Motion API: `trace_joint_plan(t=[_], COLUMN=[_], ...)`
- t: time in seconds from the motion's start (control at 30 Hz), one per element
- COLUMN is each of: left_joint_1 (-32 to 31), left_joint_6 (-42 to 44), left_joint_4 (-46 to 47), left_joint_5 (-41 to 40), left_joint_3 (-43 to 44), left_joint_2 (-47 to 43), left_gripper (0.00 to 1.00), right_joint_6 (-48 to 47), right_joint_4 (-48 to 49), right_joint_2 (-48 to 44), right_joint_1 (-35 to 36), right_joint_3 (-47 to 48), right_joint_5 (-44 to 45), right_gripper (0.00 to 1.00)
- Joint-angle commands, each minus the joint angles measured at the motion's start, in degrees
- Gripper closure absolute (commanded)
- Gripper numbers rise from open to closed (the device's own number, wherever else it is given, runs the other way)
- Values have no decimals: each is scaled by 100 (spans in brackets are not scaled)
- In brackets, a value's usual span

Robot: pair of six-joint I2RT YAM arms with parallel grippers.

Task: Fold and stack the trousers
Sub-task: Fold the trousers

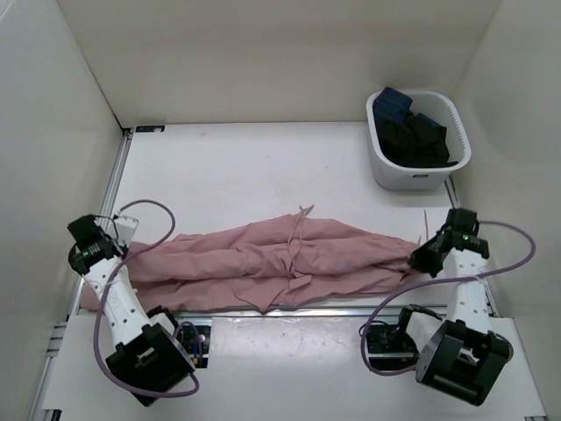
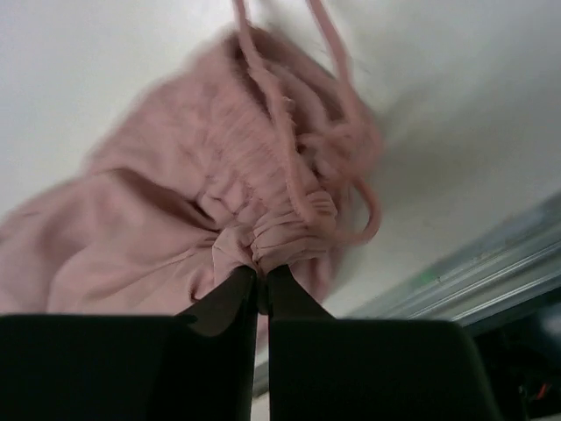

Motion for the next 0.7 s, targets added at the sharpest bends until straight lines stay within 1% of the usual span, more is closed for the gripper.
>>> trace_joint_plan(t=[0.0, 0.07, 0.13, 0.17, 0.2, 0.23, 0.27, 0.33, 0.37, 0.4, 0.43, 0.47, 0.5, 0.53, 0.57, 0.6, 0.63, 0.67], left_joint_1=[47, 47, 47, 108, 109, 170, 170, 231, 232, 232, 232, 232, 232, 232, 232, 232, 232, 232], left_joint_6=[3, -94, -234, -235, -235, -235, -235, -183, -183, -96, 62, 177, 282, 466, 564, 651, 722, 801], left_joint_4=[188, 303, 303, 303, 303, 355, 426, 549, 549, 549, 549, 445, 366, 252, -45, -196, -293, -347], left_joint_5=[-370, -457, -624, -703, -774, -888, -889, -959, -959, -959, -898, -828, -827, -723, -557, -477, -476, -476], left_joint_3=[-768, -919, -972, -972, -972, -1042, -1103, -1104, -1035, -973, -920, -841, -840, -753, -666, -665, -665, -665], left_joint_2=[18, -53, -53, -113, -114, -114, -114, -114, -114, -114, -114, -114, -114, -114, -114, -114, -62, -61], left_gripper=[79, 80, 80, 79, 79, 79, 78, 78, 78, 75, 57, 53, 50, 45, 43, 42, 40, 34], right_joint_6=[714, 785, 785, 724, 724, 724, 724, 724, 724, 724, 585, 496, 434, 338, 76, -22, -154, -207], right_joint_4=[-181, -181, -329, -495, -575, -628, -629, -629, -559, -558, -558, -411, -339, -191, -24, 230, 233, 233], right_joint_2=[-247, -431, -520, -573, -660, -661, -739, -819, -819, -872, -872, -872, -872, -872, -872, -872, -811, -811], right_joint_1=[-29, -29, -29, -29, -29, -29, -29, -29, -29, -29, -29, -29, 76, 138, 217, 444, 594, 769], right_joint_3=[-944, -1103, -1025, -963, -902, -849, -848, -848, -848, -770, -717, -664, -525, -445, -348, -234, 106, 310], right_joint_5=[-133, -195, -3, 138, 270, 393, 446, 447, 447, 447, 334, 193, 70, -114, -638, -826, -828, -828], right_gripper=[100, 100, 96, 89, 85, 84, 80, 77, 66, 53, 40, 30, 20, 19, 18, 16, 16, 16])
